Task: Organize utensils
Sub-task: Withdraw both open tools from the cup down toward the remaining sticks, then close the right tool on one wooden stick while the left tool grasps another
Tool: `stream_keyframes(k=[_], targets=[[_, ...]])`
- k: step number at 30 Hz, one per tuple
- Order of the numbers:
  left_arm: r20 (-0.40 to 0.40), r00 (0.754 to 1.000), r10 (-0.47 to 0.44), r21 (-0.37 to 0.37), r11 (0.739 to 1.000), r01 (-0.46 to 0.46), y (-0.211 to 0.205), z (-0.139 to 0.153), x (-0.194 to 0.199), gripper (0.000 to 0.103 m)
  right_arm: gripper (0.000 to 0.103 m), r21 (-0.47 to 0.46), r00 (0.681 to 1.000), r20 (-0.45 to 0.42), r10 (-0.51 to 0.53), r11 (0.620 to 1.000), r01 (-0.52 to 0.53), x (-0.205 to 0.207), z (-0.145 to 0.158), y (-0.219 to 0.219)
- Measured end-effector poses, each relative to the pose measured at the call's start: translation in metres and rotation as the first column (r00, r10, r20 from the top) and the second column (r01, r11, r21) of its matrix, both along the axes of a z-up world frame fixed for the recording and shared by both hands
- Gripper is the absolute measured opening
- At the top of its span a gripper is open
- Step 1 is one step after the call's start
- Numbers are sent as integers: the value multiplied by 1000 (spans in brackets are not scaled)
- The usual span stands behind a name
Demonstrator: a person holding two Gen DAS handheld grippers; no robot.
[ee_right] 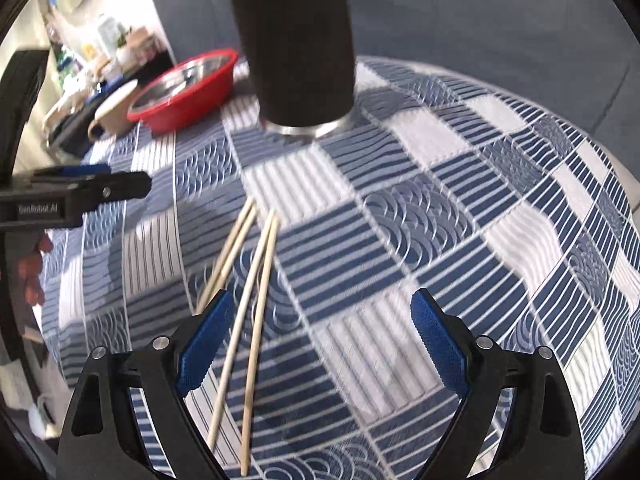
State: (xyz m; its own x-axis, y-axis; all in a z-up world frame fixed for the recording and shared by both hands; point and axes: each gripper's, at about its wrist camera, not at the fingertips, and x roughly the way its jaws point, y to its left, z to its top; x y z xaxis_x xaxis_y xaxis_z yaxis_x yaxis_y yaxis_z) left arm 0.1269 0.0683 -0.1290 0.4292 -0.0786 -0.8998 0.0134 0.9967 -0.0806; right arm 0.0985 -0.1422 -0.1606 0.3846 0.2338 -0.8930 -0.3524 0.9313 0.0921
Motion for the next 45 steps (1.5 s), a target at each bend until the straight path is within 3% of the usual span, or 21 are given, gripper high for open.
stream_keyframes(k=[18, 24, 34, 40, 42, 45], targets=[[-116, 989, -88, 39, 995, 93, -45, -39, 7, 97, 85, -90, 998, -59, 18, 996, -23, -19, -24, 7], [-160, 984, -75, 64, 994, 86, -50, -50, 13, 98, 85, -99, 998, -56, 3, 995, -8, -23, -25, 5], [-158, 987, -36, 103, 993, 53, -57, -56, 21, 98, 83, -140, 994, -95, -53, 989, 39, -11, -24, 6], [-171, 985, -38, 97, 994, 55, -50, -57, 20, 96, 44, -120, 993, -115, -35, 993, 21, -5, -18, 6], [-172, 984, -43, 95, 994, 60, -49, -54, 18, 92, 22, -124, 992, -115, -54, 992, 39, -4, -16, -1], [-156, 987, -28, 92, 995, 43, -41, -49, 14, 77, 5, -131, 989, -124, -84, 989, 68, 0, -15, -12]])
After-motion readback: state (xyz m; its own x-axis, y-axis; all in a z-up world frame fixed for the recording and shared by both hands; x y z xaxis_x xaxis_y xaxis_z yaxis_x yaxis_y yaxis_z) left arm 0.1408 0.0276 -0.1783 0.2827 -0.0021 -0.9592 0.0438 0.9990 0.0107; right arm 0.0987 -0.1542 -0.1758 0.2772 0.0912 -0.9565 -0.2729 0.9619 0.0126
